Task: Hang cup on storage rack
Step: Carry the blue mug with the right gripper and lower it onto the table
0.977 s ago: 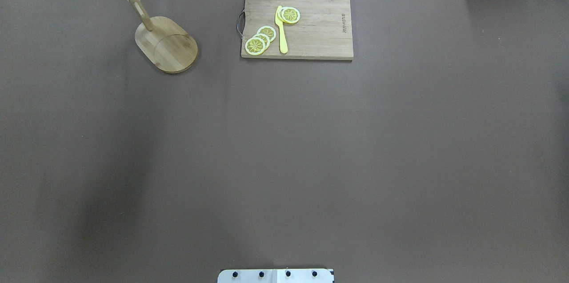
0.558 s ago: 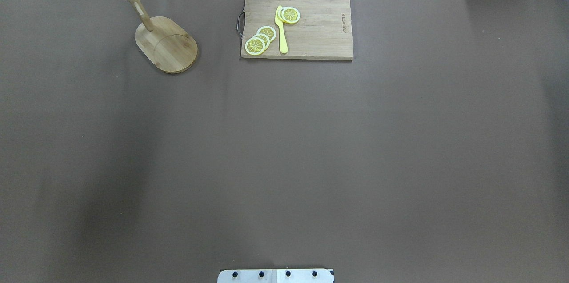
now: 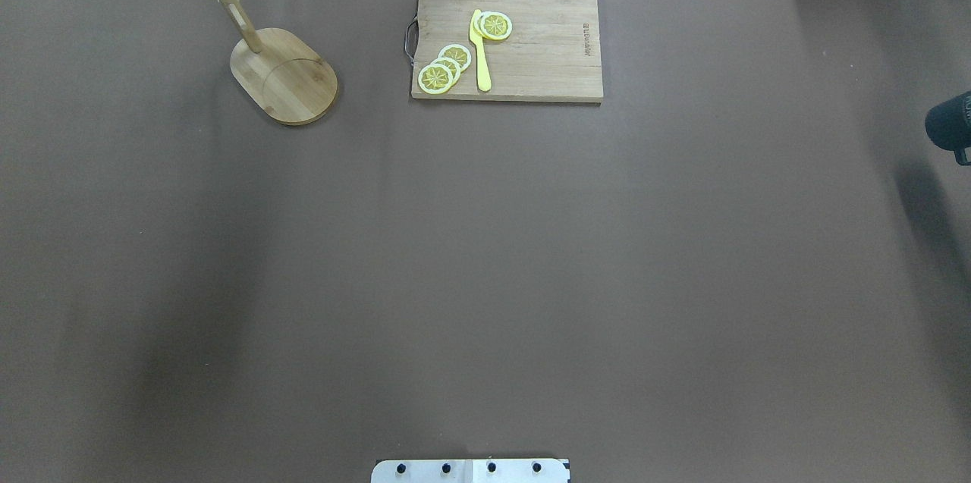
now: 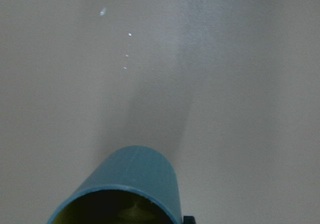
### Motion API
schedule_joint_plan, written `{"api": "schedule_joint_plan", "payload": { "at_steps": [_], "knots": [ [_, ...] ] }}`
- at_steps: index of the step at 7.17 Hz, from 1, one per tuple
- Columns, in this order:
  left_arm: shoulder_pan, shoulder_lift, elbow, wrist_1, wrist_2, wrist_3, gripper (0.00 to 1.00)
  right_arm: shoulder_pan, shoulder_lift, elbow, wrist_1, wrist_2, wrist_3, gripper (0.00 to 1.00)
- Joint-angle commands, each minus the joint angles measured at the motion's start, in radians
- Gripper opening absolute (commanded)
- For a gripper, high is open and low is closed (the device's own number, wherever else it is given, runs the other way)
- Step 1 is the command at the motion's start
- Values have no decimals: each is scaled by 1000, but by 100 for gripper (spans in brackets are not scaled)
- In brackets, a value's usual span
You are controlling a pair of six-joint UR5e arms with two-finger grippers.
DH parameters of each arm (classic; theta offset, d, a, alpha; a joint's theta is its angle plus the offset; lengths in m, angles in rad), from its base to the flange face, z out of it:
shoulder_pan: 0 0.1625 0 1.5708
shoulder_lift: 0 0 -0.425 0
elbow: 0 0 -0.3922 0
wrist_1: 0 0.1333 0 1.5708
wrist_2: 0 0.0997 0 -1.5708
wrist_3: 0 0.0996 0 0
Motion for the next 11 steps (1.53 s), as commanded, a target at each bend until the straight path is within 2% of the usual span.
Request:
{"api": "schedule_joint_plan", "payload": {
  "at_steps": [1,3,4,6,9,11],
  "knots": [
    [1,-1,8,0,0,1,98,-103,4,176,-112,-7,110,0],
    [1,-1,13,0,0,2,98,-183,52,316,-281,-21,222,0],
    [1,-1,13,0,0,1,98,-215,66,365,-340,-43,251,0],
    [1,-1,13,0,0,1,98,-310,176,428,-491,-85,389,0],
    [1,-1,16,0,0,1,98,-500,268,477,-497,-149,659,0],
    [1,-1,21,0,0,1,98,-596,319,480,-486,-185,747,0]
  ]
}}
